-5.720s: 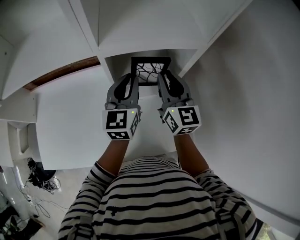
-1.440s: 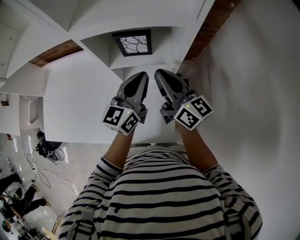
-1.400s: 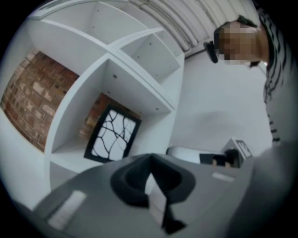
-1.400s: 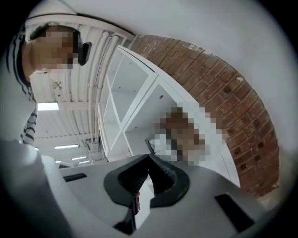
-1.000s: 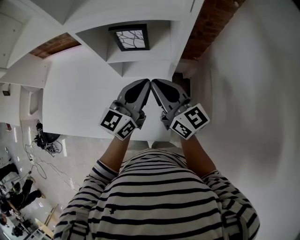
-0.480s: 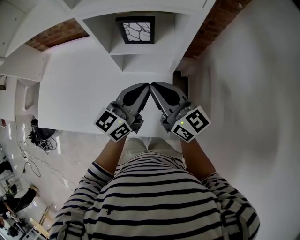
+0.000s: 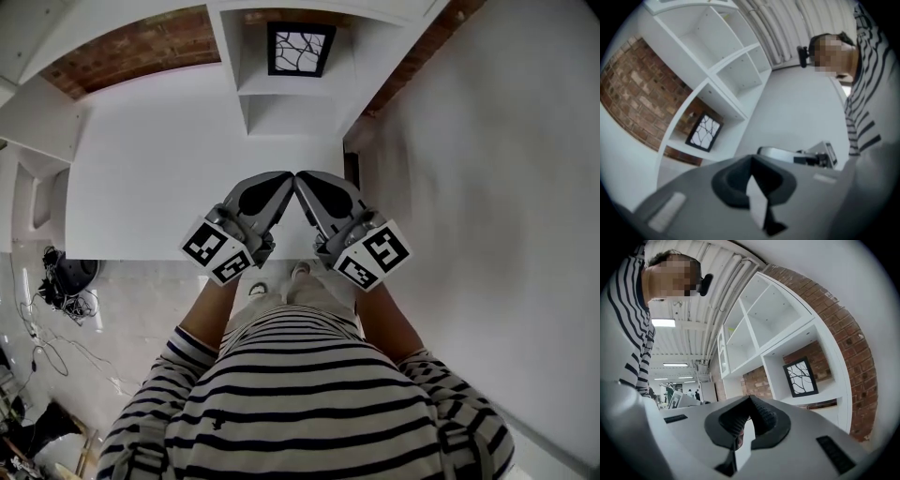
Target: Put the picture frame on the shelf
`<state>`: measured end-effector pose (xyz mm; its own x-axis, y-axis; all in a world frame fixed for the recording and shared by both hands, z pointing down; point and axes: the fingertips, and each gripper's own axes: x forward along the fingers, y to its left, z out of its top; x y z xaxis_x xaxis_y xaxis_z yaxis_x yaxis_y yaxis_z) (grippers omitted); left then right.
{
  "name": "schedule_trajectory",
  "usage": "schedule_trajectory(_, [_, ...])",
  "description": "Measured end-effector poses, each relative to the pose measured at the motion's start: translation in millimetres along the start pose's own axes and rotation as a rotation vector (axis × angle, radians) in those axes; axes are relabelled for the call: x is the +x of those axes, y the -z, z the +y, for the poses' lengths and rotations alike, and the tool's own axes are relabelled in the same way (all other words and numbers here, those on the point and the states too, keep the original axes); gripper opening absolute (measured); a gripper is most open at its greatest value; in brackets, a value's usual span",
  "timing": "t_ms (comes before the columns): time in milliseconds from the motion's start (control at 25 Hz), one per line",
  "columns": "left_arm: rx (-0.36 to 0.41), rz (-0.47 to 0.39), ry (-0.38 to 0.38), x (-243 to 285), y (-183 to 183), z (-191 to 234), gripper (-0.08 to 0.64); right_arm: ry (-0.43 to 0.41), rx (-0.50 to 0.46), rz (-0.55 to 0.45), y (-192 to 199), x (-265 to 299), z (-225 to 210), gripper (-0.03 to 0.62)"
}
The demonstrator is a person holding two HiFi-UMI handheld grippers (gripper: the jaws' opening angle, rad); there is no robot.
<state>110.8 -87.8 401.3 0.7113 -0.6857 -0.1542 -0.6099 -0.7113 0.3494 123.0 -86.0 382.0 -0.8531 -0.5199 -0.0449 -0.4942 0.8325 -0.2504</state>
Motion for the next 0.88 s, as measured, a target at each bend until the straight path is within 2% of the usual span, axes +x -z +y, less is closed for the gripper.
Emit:
schedule_trajectory(280, [0.008, -0.036, 0.042, -57, -17, -26, 0.005, -0.001, -0.057, -0.031, 0, -2, 66, 0.009])
schedule_trajectory(680, [0.076, -0.084, 0.063, -123, -44, -67, 0.005, -0.013, -0.096, -0.082, -9, -11, 146, 0.008])
schedule_trajectory(760, [0.101, -0.080, 0.071, -135, -47, -76, 0.005, -0.011, -0.113, -0.097, -13, -12, 160, 0.008])
schedule_trajectory(880, [0.195, -0.029, 0.098, -144, -43, -95, 0.005, -0.024, -0.168, -0.107, -17, -8, 184, 0.008])
